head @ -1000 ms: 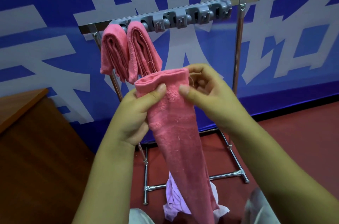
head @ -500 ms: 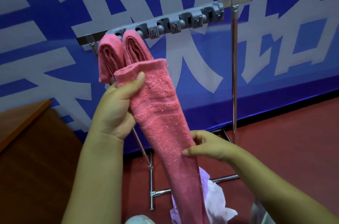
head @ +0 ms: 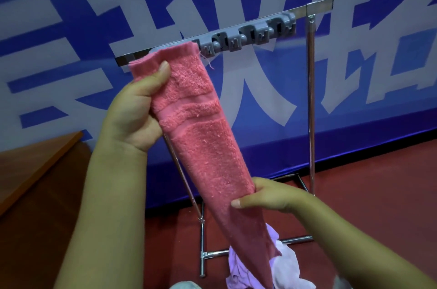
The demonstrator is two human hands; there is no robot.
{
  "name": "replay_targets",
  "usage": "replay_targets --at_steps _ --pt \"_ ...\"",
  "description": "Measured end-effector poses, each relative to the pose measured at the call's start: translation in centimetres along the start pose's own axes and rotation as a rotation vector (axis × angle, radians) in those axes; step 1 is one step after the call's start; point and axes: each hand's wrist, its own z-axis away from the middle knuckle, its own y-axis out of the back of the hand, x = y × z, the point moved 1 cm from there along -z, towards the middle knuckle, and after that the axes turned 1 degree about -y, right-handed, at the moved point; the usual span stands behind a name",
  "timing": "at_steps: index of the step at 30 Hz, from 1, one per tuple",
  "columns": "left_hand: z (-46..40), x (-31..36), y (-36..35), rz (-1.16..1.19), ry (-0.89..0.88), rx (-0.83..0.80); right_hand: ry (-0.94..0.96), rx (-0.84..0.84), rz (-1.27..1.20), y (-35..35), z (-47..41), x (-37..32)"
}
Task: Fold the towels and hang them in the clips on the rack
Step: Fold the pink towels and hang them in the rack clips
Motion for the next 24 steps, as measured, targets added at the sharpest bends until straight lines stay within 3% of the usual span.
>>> replay_targets --at_steps 6,13,16,19,24 --pt "-2.7 0.6 3.3 0.107 0.12 0.105 -0.04 -0.38 -0.229 2.8 0.9 -0.6" --pt "-5.7 -4.2 9.7 -0.019 0.32 0.414 0.055 -0.612 -0.309 2.2 2.2 -1.9" --pt "-5.8 -8.2 13.3 -0.038 0.443 0.512 0.123 -0.57 -0.458 1.3 2.3 -3.0" --pt "-4.5 -12.1 15.2 0.038 0.564 0.564 0.312 -0.494 -0.691 2.2 3.1 -4.7" --pt "0.5 -19.2 14.0 -0.071 0.701 0.444 0.357 -0.221 -0.789 3.0 2.3 -6.6"
